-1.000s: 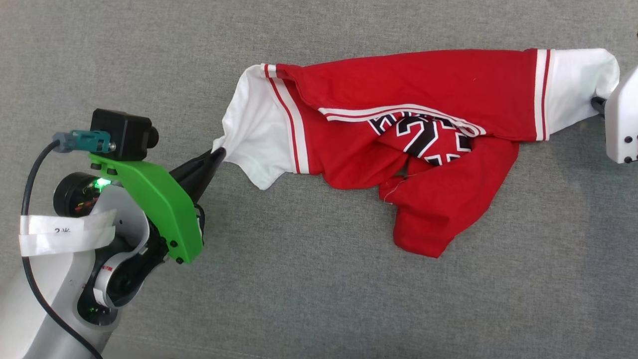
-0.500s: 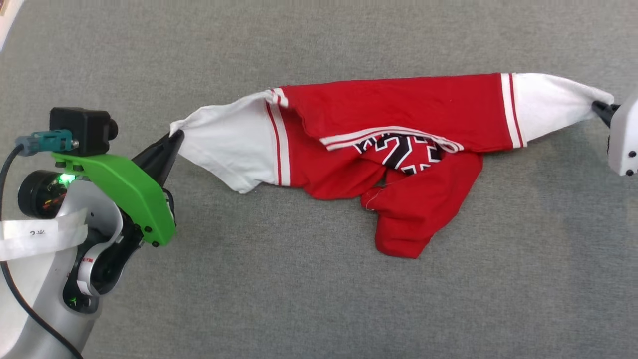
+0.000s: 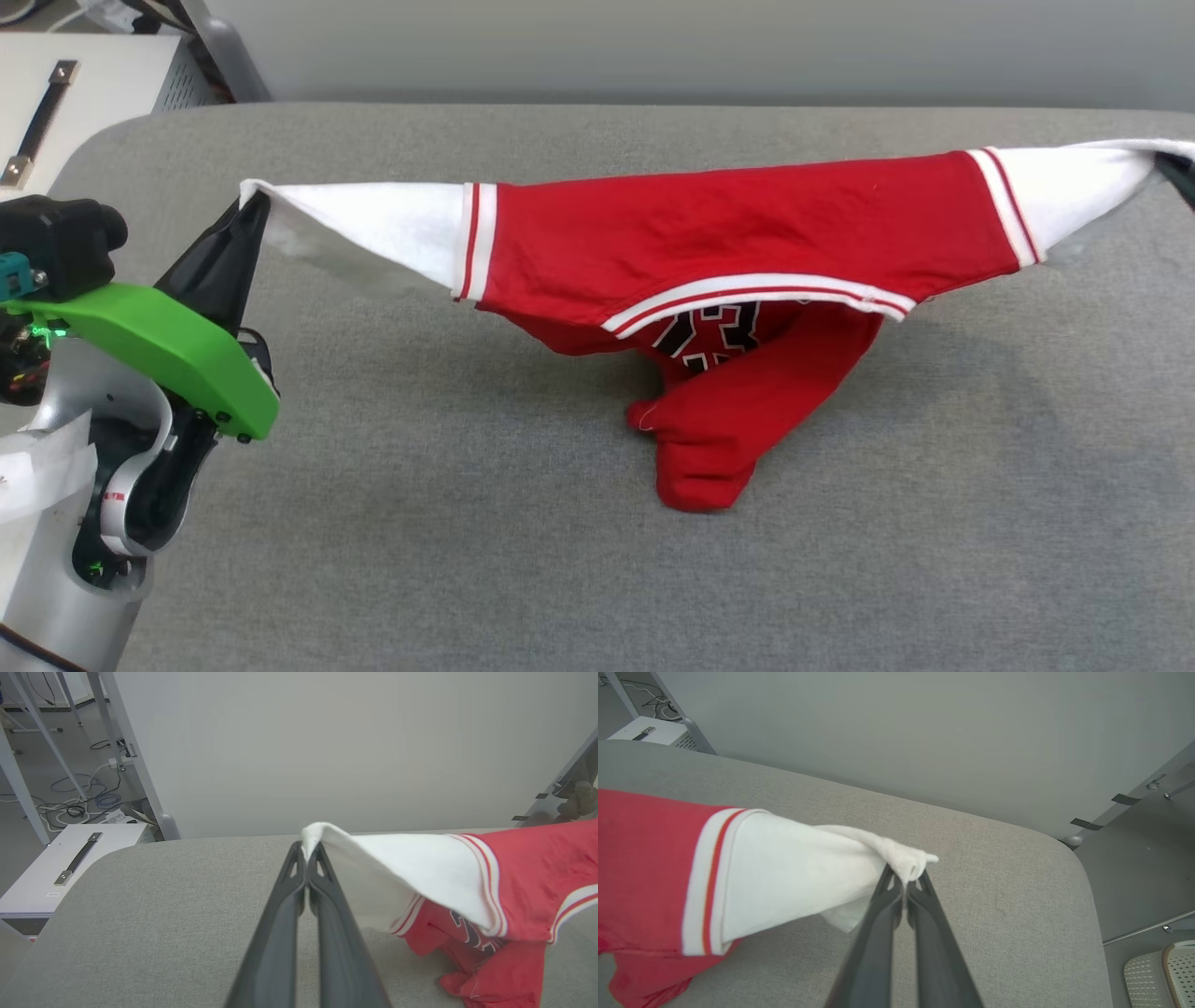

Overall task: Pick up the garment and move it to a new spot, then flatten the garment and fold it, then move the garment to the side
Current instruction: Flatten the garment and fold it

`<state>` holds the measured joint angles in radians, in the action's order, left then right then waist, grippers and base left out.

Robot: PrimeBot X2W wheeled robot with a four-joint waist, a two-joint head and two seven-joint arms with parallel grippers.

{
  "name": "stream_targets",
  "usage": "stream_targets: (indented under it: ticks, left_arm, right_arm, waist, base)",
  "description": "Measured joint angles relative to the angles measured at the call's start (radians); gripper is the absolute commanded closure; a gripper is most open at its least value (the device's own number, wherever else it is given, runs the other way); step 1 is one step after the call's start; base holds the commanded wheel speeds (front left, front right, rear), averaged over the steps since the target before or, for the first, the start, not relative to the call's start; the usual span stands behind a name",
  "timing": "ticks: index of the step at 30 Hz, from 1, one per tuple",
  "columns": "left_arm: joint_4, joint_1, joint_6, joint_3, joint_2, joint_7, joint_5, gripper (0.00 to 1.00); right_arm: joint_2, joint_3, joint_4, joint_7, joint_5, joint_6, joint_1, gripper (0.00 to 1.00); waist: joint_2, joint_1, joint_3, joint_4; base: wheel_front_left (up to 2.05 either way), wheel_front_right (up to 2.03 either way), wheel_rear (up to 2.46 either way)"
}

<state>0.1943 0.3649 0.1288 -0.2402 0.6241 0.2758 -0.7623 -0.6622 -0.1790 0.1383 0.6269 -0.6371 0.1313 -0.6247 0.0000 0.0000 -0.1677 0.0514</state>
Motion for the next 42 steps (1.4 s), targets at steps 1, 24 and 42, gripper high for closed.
stream_targets:
  ticks: [1,24,42]
  left_arm:
    - [0.011,0.0,0.0,0.0,0.001,-0.002,0.0,1.0]
    - [0.167,0.11,0.038,0.084,0.045,-0.015,0.034,1.0]
    - [0.006,0.566,-0.068,0.072,0.109,0.058,0.033,1.0]
  right_arm:
    - [-0.009,0.009,-0.012,-0.004,0.0,0.0,0.005,1.0]
    - [-0.001,0.182,-0.239,-0.051,0.017,0.0,-0.014,1.0]
    - [0.001,0.124,-0.083,-0.163,0.086,0.0,-0.387,1.0]
  waist:
    - [0.0,0.0,0.013,-0.005]
    - [0.0,0.0,0.108,-0.068]
    - [0.0,0.0,-0.076,-0.066]
  base:
    - [0.0,0.0,0.0]
    - [0.0,0.0,0.0]
    - [0.0,0.0,0.0]
